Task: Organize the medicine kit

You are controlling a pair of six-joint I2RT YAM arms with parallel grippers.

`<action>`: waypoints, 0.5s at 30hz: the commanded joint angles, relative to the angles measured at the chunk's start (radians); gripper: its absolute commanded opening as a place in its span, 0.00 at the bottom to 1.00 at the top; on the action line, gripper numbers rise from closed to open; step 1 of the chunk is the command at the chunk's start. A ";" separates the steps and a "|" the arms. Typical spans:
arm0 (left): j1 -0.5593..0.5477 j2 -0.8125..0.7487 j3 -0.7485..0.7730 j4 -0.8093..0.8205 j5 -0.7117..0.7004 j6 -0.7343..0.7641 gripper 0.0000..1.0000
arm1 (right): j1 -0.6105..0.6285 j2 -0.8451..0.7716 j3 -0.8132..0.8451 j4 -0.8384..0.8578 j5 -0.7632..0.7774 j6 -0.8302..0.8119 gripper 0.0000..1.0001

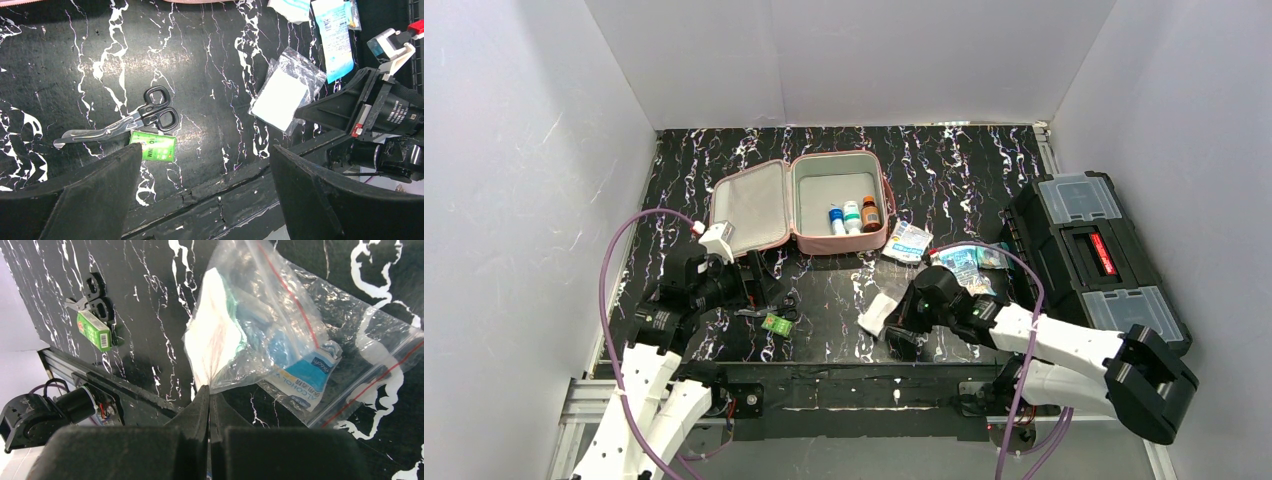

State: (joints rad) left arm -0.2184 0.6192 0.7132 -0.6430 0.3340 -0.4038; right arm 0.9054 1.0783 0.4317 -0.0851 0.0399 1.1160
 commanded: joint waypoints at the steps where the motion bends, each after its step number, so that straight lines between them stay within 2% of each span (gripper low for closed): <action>1: -0.002 -0.015 -0.004 0.005 0.016 0.005 1.00 | 0.006 -0.033 0.090 -0.061 0.045 -0.046 0.01; 15: -0.002 -0.048 -0.005 0.003 -0.001 0.005 0.99 | 0.006 0.007 0.405 -0.169 0.107 -0.155 0.01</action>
State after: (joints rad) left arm -0.2184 0.5877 0.7132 -0.6365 0.3328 -0.4038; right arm 0.9054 1.0603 0.7227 -0.2253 0.0990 1.0145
